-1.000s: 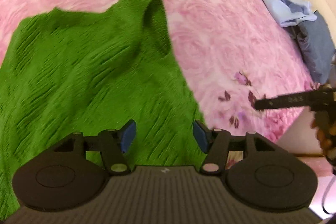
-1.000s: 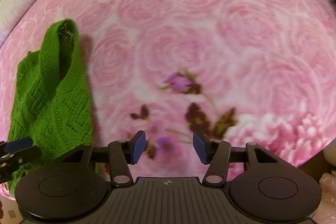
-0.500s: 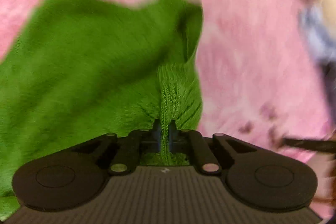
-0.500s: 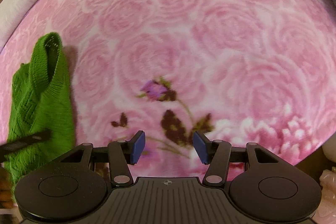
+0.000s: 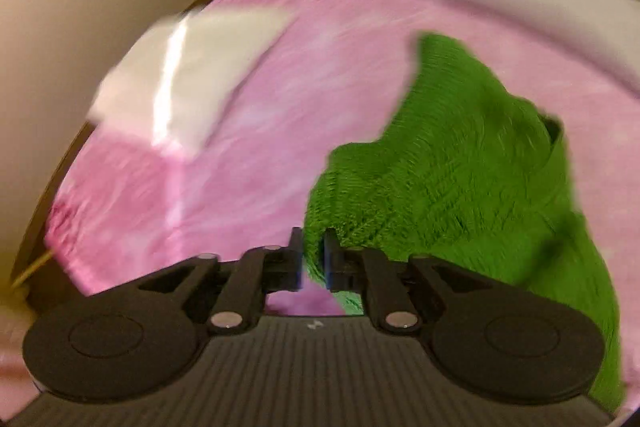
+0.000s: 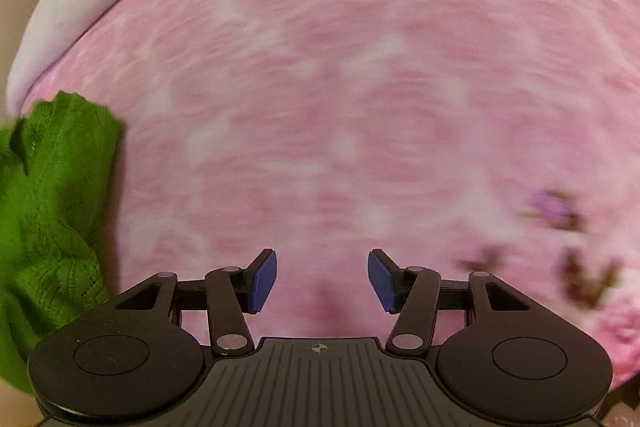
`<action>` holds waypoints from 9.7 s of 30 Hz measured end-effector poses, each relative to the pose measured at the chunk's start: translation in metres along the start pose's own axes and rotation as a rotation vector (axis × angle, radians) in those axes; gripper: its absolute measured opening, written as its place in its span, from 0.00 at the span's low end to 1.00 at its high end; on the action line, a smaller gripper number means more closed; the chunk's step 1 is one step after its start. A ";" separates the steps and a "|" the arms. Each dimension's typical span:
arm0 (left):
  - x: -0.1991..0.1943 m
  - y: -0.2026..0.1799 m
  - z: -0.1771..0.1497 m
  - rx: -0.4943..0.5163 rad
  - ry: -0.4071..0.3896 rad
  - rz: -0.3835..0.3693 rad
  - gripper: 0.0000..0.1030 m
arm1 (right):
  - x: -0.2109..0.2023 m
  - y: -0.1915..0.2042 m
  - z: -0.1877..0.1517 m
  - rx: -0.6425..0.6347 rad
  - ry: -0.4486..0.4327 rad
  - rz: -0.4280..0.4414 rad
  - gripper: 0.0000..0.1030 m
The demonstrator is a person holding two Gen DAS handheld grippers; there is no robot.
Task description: Fold clothes
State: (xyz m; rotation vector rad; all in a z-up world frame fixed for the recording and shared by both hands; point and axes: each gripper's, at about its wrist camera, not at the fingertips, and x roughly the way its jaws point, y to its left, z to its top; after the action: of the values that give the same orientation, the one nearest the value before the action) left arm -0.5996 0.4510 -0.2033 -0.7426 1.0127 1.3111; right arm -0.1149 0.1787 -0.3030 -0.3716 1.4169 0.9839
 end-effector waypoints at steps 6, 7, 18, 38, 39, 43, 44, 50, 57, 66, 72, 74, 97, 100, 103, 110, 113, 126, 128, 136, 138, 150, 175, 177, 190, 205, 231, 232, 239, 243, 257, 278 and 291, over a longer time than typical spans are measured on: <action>0.053 0.071 -0.028 -0.242 0.123 -0.108 0.23 | 0.055 0.098 0.005 -0.093 0.051 0.147 0.55; 0.058 0.078 -0.033 -0.290 0.130 -0.132 0.30 | 0.067 0.111 0.005 -0.089 0.073 0.170 0.55; 0.130 0.117 -0.052 -0.612 0.144 -0.305 0.38 | 0.154 0.176 -0.004 0.093 0.126 0.384 0.66; 0.050 0.009 0.020 -0.195 -0.050 -0.566 0.07 | 0.026 0.174 0.048 -0.038 -0.262 0.567 0.03; 0.036 -0.006 0.025 -0.175 -0.071 -0.608 0.07 | 0.003 0.167 0.054 -0.064 -0.305 0.566 0.03; -0.002 -0.071 0.042 -0.118 -0.126 -0.777 0.07 | -0.089 0.128 0.084 -0.099 -0.504 0.515 0.03; -0.009 -0.089 0.047 -0.105 -0.136 -0.816 0.08 | -0.105 0.114 0.095 -0.080 -0.538 0.479 0.03; 0.031 -0.204 0.057 -0.090 -0.065 -0.671 0.10 | -0.136 0.016 0.150 0.118 -0.581 0.218 0.57; 0.049 -0.280 -0.009 0.033 0.066 -0.577 0.18 | -0.080 -0.109 0.105 0.307 -0.291 0.228 0.63; 0.038 -0.343 -0.037 0.260 0.058 -0.495 0.23 | -0.009 -0.090 0.051 -0.027 -0.104 0.072 0.62; 0.053 -0.322 -0.020 0.238 0.091 -0.490 0.23 | 0.041 -0.017 0.024 -0.214 -0.113 0.119 0.62; 0.060 -0.311 -0.016 0.229 0.103 -0.496 0.23 | 0.058 0.002 0.019 -0.231 -0.156 0.113 0.62; 0.069 -0.309 -0.029 0.426 0.264 -0.814 0.26 | -0.061 -0.029 -0.013 -0.363 -0.073 -0.714 0.35; 0.071 -0.325 -0.047 0.430 0.319 -0.868 0.27 | -0.066 -0.073 -0.033 0.016 -0.078 -0.409 0.43; 0.075 -0.341 -0.064 0.410 0.360 -0.910 0.27 | -0.068 -0.117 -0.048 0.304 -0.121 -0.286 0.44; 0.088 -0.383 -0.091 0.299 0.300 -0.995 0.38 | -0.083 -0.182 -0.059 0.560 -0.184 -0.168 0.45; 0.099 -0.405 -0.103 0.274 0.307 -1.009 0.24 | -0.088 -0.196 -0.062 0.549 -0.173 -0.159 0.46; -0.022 -0.224 -0.197 0.195 0.371 -0.492 0.00 | -0.097 -0.252 -0.042 0.338 -0.061 -0.048 0.46; -0.013 -0.209 -0.208 0.049 0.369 -0.479 0.00 | -0.094 -0.257 -0.040 0.312 -0.041 -0.033 0.46; 0.024 -0.295 -0.220 -0.155 0.299 -0.669 0.42 | -0.073 -0.277 -0.022 0.397 -0.072 0.071 0.46; 0.042 -0.314 -0.225 -0.155 0.327 -0.641 0.43 | -0.067 -0.282 -0.020 0.416 -0.085 0.097 0.48; 0.018 -0.265 -0.205 -0.179 0.195 -0.618 0.04 | -0.058 -0.292 -0.024 0.441 -0.108 0.168 0.52; 0.045 -0.249 -0.180 -0.229 0.214 -0.631 0.04 | 0.002 -0.225 -0.021 0.394 -0.048 0.525 0.05; 0.017 -0.247 -0.165 -0.224 0.175 -0.691 0.04 | -0.033 -0.221 -0.012 0.362 -0.119 0.594 0.04; -0.291 -0.211 -0.024 -0.048 -0.479 -1.119 0.04 | -0.364 -0.157 0.059 0.054 -0.708 0.940 0.04; -0.279 -0.264 0.081 -0.019 -0.428 -1.130 0.04 | -0.392 -0.120 0.166 0.266 -0.741 0.807 0.04; -0.105 -0.314 -0.164 0.379 0.168 -0.126 0.19 | -0.156 -0.091 -0.009 -0.225 -0.013 -0.181 0.42; -0.116 -0.319 -0.159 0.376 0.132 -0.138 0.23 | -0.165 -0.083 -0.012 -0.245 -0.046 -0.173 0.47; -0.188 -0.357 -0.130 0.350 -0.075 -0.199 0.29 | -0.191 -0.043 -0.015 -0.340 -0.178 -0.167 0.56; -0.213 -0.369 -0.127 0.339 -0.147 -0.209 0.32 | -0.199 -0.037 -0.014 -0.348 -0.205 -0.160 0.57; -0.217 -0.391 -0.126 0.348 -0.186 -0.194 0.35 | -0.205 -0.028 -0.008 -0.344 -0.226 -0.147 0.58; -0.090 -0.375 -0.113 0.317 -0.025 -0.242 0.40 | -0.129 -0.096 -0.005 -0.027 -0.226 -0.107 0.58; 0.042 -0.300 -0.157 -0.059 0.208 -0.388 0.40 | -0.062 -0.212 -0.045 0.251 -0.178 0.020 0.58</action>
State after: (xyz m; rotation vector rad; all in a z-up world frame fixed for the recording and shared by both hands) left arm -0.3336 0.2846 -0.3362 -1.0794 0.9378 0.9439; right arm 0.0231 0.0018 -0.3231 -0.0824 1.3637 0.8222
